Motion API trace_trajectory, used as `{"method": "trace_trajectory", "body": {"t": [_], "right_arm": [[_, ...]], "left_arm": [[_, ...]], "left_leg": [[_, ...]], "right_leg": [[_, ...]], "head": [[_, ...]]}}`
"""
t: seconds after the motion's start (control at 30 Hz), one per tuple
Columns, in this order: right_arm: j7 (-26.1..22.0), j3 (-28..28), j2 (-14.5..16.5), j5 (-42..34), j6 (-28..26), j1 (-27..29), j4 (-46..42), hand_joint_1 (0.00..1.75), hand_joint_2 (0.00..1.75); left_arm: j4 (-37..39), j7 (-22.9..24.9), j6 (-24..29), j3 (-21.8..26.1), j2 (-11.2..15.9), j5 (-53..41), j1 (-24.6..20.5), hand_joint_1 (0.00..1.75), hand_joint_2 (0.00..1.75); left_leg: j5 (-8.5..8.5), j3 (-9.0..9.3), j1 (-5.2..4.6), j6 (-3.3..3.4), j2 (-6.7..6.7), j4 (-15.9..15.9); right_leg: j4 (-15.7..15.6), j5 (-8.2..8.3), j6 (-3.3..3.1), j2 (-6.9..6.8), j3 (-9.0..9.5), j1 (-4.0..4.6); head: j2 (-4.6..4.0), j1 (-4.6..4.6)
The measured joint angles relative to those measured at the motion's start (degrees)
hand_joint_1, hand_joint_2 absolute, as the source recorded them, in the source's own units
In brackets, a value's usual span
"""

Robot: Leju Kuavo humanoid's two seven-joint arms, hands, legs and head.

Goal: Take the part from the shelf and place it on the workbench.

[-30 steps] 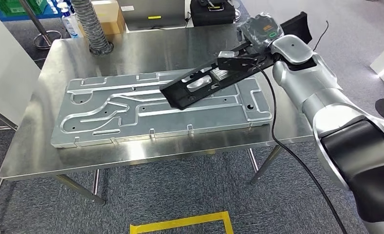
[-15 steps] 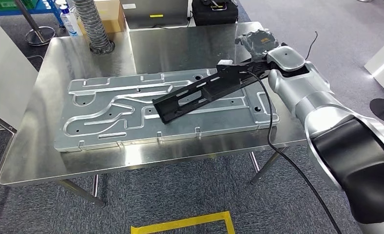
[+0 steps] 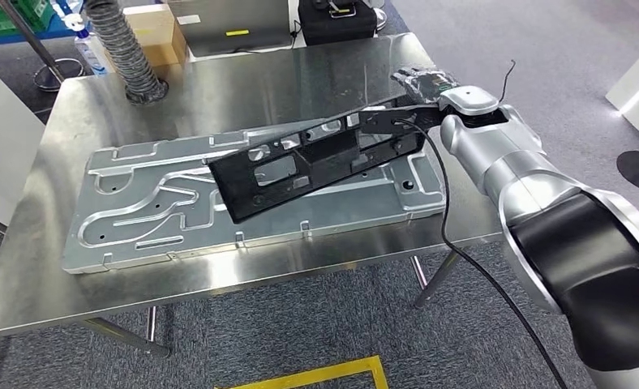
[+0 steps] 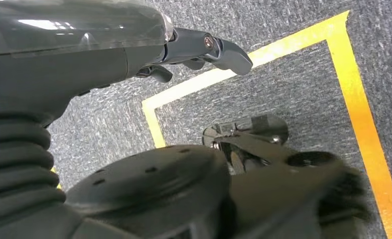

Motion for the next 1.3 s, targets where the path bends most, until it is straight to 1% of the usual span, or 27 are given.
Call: {"method": "trace_trajectory", "body": {"t": [0.03, 0.07, 0.13, 0.17, 0.2, 0.27, 0.33, 0.37, 0.47, 0.5, 0.53, 0.57, 0.63, 0.67, 0.7, 0.73, 0.83, 0.9, 0.97, 1.0, 1.03, 1.07, 1.13, 1.17, 1.2, 1.23, 1.3], "right_arm": [[0.2, -0.1, 0.0, -0.1, 1.9, -0.1, 0.2, 0.00, 0.00], [0.4, -0.3, 0.0, -0.1, 4.0, -0.2, 0.4, 0.00, 0.00], [0.7, -0.8, -0.1, -0.4, 8.1, -0.6, 0.8, 0.00, 0.00], [0.9, -1.0, -0.2, -0.5, 10.2, -0.9, 1.1, 0.00, 0.00], [1.1, -1.2, -0.2, -0.6, 12.3, -1.2, 1.3, 0.00, 0.00], [1.4, -1.6, -0.3, -0.8, 17.0, -1.7, 1.9, 0.00, 0.00], [1.5, -1.7, -0.3, -0.8, 20.7, -2.4, 2.3, 0.00, 0.00], [1.5, -1.7, -0.2, -0.8, 21.7, -2.9, 2.5, 0.00, 0.00], [1.7, -1.8, 0.7, -0.9, 23.5, -3.7, 3.0, 0.00, 0.00], [2.0, -1.8, 1.1, -0.9, 25.1, -3.8, 3.3, 0.00, 0.00], [2.4, -1.8, 1.5, -0.9, 27.4, -3.9, 3.7, 0.00, 0.00], [2.7, -1.8, 1.9, -1.0, 30.0, -4.2, 4.0, 0.00, 0.00], [3.0, -1.9, 2.4, -1.3, 33.7, -5.2, 4.4, 0.00, 0.00], [2.7, -2.0, 2.5, -1.5, 34.4, -5.7, 4.5, 0.00, 0.00], [2.2, -2.2, 2.6, -1.8, 34.1, -6.2, 4.5, 0.00, 0.00], [1.4, -2.4, 2.6, -2.0, 33.0, -6.5, 4.5, 0.00, 0.00], [-2.6, -3.0, 2.1, -2.1, 25.3, -6.8, 3.8, 0.00, 0.00], [-5.9, -3.2, 1.4, -0.8, 20.0, -7.0, 2.9, 0.00, 0.00], [-9.4, -3.0, 1.0, 0.6, 16.0, -6.8, 2.1, 0.00, 0.00], [-11.0, -2.9, 0.9, 0.7, 14.4, -6.4, 1.5, 0.00, 0.00], [-12.4, -2.8, 0.8, 0.4, 13.1, -5.7, 0.7, 0.00, 0.00], [-13.3, -2.8, 0.7, -0.3, 12.2, -4.8, -0.4, 0.00, 0.00], [-13.7, -2.9, 0.4, -2.3, 11.3, -2.6, -3.8, 0.00, 0.00], [-13.3, -3.1, 0.2, -3.4, 11.1, -1.5, -5.7, 0.00, 0.00], [-12.4, -3.4, 0.1, -4.6, 10.7, -0.2, -7.8, 0.00, 0.00], [-11.2, -4.0, -0.1, -5.8, 10.3, 1.3, -10.0, 0.00, 0.00], [-8.5, -5.7, -0.2, -8.3, 9.2, 4.9, -14.9, 0.00, 0.00]], "left_arm": [[0.0, 0.0, 0.0, 0.0, 0.0, 0.0, 0.0, 0.00, 0.00], [0.0, 0.0, -0.1, 0.0, 0.1, 0.0, 0.0, 0.00, 0.00], [0.0, 0.0, -0.1, 0.0, 0.4, 0.2, 0.0, 0.00, 0.00], [0.0, 0.0, -0.2, 0.0, 0.5, 0.3, -0.1, 0.00, 0.00], [0.0, -0.1, -0.2, 0.0, 0.6, 0.4, -0.1, 0.00, 0.00], [0.0, -0.1, -0.3, 0.0, 0.7, 0.5, -0.1, 0.00, 0.00], [0.0, -0.1, -0.4, 0.0, 0.8, 0.5, 0.0, 0.00, 0.00], [0.0, -0.1, -0.4, 0.0, 0.8, 0.5, 0.0, 0.00, 0.00], [0.0, -0.1, -0.6, 0.0, 0.9, 0.5, 0.0, 0.00, 0.00], [0.0, -0.1, -0.6, 0.0, 0.9, 0.5, 0.1, 0.00, 0.00], [0.0, -0.1, -0.6, 0.0, 0.9, 0.5, 0.1, 0.00, 0.00], [0.0, 0.0, -0.7, 0.0, 0.9, 0.5, 0.1, 0.00, 0.00], [0.0, 0.2, -0.7, 0.0, 0.9, 0.4, 0.2, 0.00, 0.00], [0.0, 0.3, -0.6, 0.0, 1.0, 0.4, 0.1, 0.00, 0.00], [0.0, 0.4, -0.5, 0.0, 1.0, 0.5, 0.1, 0.00, 0.00], [0.0, 0.6, -0.4, 0.1, 1.0, 0.7, 0.1, 0.00, 0.00], [0.0, 1.1, 0.3, 0.5, 1.0, 1.6, 0.1, 0.00, 0.00], [0.1, 1.1, 0.9, 1.0, 0.9, 1.8, 0.3, 0.00, 0.00], [0.1, 1.2, 1.1, 1.3, 0.8, 1.8, 0.6, 0.00, 0.00], [0.1, 1.2, 1.1, 1.4, 0.7, 1.9, 0.9, 0.00, 0.00], [0.2, 1.2, 1.1, 1.5, 0.7, 1.9, 1.1, 0.00, 0.00], [0.2, 1.2, 1.1, 1.6, 0.7, 2.0, 1.2, 0.00, 0.00], [0.2, 1.2, 1.1, 1.7, 0.7, 2.1, 1.4, 0.00, 0.00], [0.2, 1.1, 1.2, 1.8, 0.7, 2.2, 1.5, 0.00, 0.00], [0.2, 1.0, 1.2, 1.9, 0.6, 2.3, 1.5, 0.00, 0.00], [0.2, 1.0, 1.2, 2.0, 0.6, 2.3, 1.5, 0.00, 0.00], [0.2, 0.9, 1.3, 2.1, 0.5, 2.3, 1.6, 0.00, 0.00]], "left_leg": [[1.14, -0.02, -0.02, 0.20, -0.08, -0.6], [3.16, 1.08, -0.08, 0.48, -0.14, -3.4], [7.15, 4.82, -0.42, 1.15, -0.04, -11.6], [8.03, 6.41, -0.61, 1.39, 0.08, -14.8], [8.18, 7.32, -0.79, 1.51, 0.17, -16.6], [7.83, 7.82, -0.86, 1.65, 0.18, -17.7], [8.28, 8.12, -0.66, 2.07, 0.52, -18.5], [8.52, 8.29, -0.59, 2.36, 0.77, -18.9], [8.66, 8.40, -0.75, 2.78, 1.57, -19.2], [8.64, 8.40, -0.76, 2.79, 1.83, -19.1], [8.60, 8.38, -0.73, 2.74, 2.06, -19.0], [8.52, 8.37, -0.67, 2.61, 2.22, -18.9], [8.19, 8.31, -0.61, 2.10, 2.43, -18.3], [7.98, 8.26, -0.66, 1.77, 2.44, -18.0], [7.83, 8.24, -0.72, 1.44, 2.43, -17.7], [7.75, 8.25, -0.77, 1.15, 2.43, -17.5], [6.95, 7.89, -0.47, 0.34, 2.21, -16.6], [4.15, 6.07, -0.18, 0.13, 1.30, -12.1], [0.59, 3.03, -0.03, 0.21, 0.51, -4.3], [-0.28, 1.98, -0.01, 0.32, 0.37, -1.4], [-0.16, 1.84, -0.02, 0.49, 0.32, -0.5], [0.96, 2.78, -0.05, 0.77, 0.31, -1.9], [4.31, 6.91, -0.28, 1.63, 0.61, -9.2], [5.46, 8.90, -0.54, 1.93, 0.98, -12.8], [5.90, 10.33, -0.77, 2.07, 1.33, -15.3], [5.81, 11.02, -0.98, 2.05, 1.66, -16.6], [5.92, 11.27, -0.85, 1.89, 2.02, -17.6]], "right_leg": [[0.0, -0.07, -0.03, 0.20, 0.16, 0.04], [0.0, -0.14, -0.03, 0.38, 0.35, 0.05], [0.0, -0.30, 0.15, 0.70, 0.63, 0.11], [0.0, -0.30, 0.35, 0.83, 0.60, 0.14], [0.0, -0.25, 0.61, 0.91, 0.51, 0.18], [-0.2, -0.02, 1.21, 1.02, 0.38, 0.22], [0.7, -0.78, 1.66, 0.82, 0.04, 0.28], [2.5, -2.04, 1.85, 0.51, -0.74, 0.38], [12.2, -7.18, 2.43, -0.40, -5.19, 0.42], [14.2, -7.79, 2.66, -0.55, -6.15, 0.33], [14.4, -7.42, 2.88, -0.72, -6.20, 0.18], [12.4, -6.12, 3.10, -0.90, -5.14, -0.03], [5.3, -2.89, 3.46, -0.94, -1.33, -0.48], [2.5, -1.80, 3.27, -0.73, 0.10, -0.51], [1.0, -1.31, 2.87, -0.52, 0.83, -0.41], [0.8, -1.27, 2.31, -0.32, 0.84, -0.19], [0.6, -0.97, 0.88, -0.20, 0.96, -0.08], [0.5, -0.81, 0.28, 0.01, 1.15, -0.23], [0.5, -0.72, -0.03, 0.35, 1.12, -0.11], [0.5, -0.66, -0.11, 0.62, 1.10, -0.03], [0.5, -0.60, -0.16, 0.94, 1.08, 0.04], [0.5, -0.52, -0.19, 1.31, 1.09, 0.10], [0.6, -0.36, -0.11, 2.05, 1.06, 0.16], [0.6, -0.23, 0.05, 2.33, 0.89, 0.30], [0.6, 0.00, 0.33, 2.63, 0.62, 0.38], [0.5, 0.29, 0.66, 2.89, 0.32, 0.46], [0.2, 0.85, 1.32, 3.35, 0.11, 0.48]], "head": [[0.00, 0.00], [0.00, 0.00], [0.00, 0.00], [0.00, 0.00], [0.00, 0.00], [0.00, 0.00], [0.00, 0.01], [0.00, 0.01], [0.00, 0.00], [0.00, 0.00], [0.00, 0.00], [0.00, 0.00], [0.00, 0.00], [0.00, 0.00], [0.00, 0.00], [0.00, -0.01], [0.00, -0.02], [0.00, -0.02], [0.00, -0.02], [0.00, -0.02], [0.00, -0.02], [0.00, -0.02], [0.00, -0.02], [0.00, -0.02], [0.00, -0.02], [0.00, -0.02], [0.00, -0.01]]}}
